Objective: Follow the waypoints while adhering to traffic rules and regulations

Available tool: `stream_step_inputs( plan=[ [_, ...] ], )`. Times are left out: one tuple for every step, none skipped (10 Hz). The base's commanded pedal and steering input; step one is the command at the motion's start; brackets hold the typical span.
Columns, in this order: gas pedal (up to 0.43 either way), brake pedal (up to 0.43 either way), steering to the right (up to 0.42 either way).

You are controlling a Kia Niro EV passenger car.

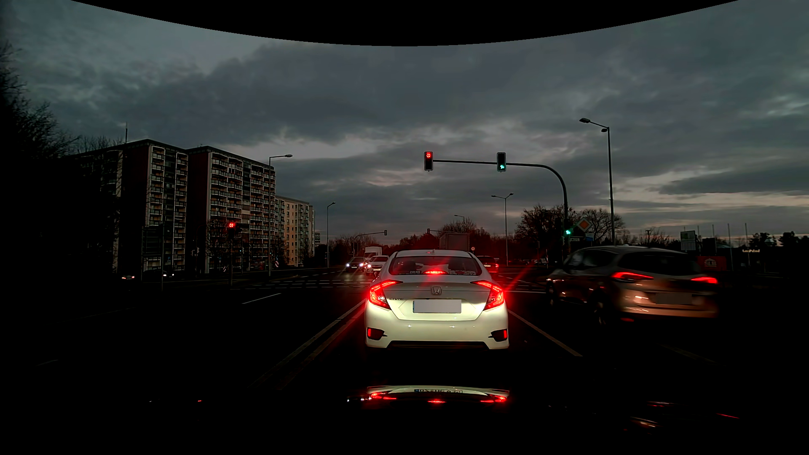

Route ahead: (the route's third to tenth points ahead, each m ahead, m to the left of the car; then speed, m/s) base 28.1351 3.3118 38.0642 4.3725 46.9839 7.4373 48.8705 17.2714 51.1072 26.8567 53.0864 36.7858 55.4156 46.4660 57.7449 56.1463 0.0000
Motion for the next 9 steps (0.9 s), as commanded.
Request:
stream_step_inputs(
  plan=[
    [0.0,0.329,-0.005],
    [0.0,0.329,-0.005],
    [0.0,0.329,-0.005],
    [0.0,0.329,-0.005],
    [0.0,0.329,-0.005],
    [0.0,0.329,-0.005],
    [0.0,0.329,-0.005],
    [0.0,0.329,-0.005],
    [0.0,0.329,-0.005]
  ],
)
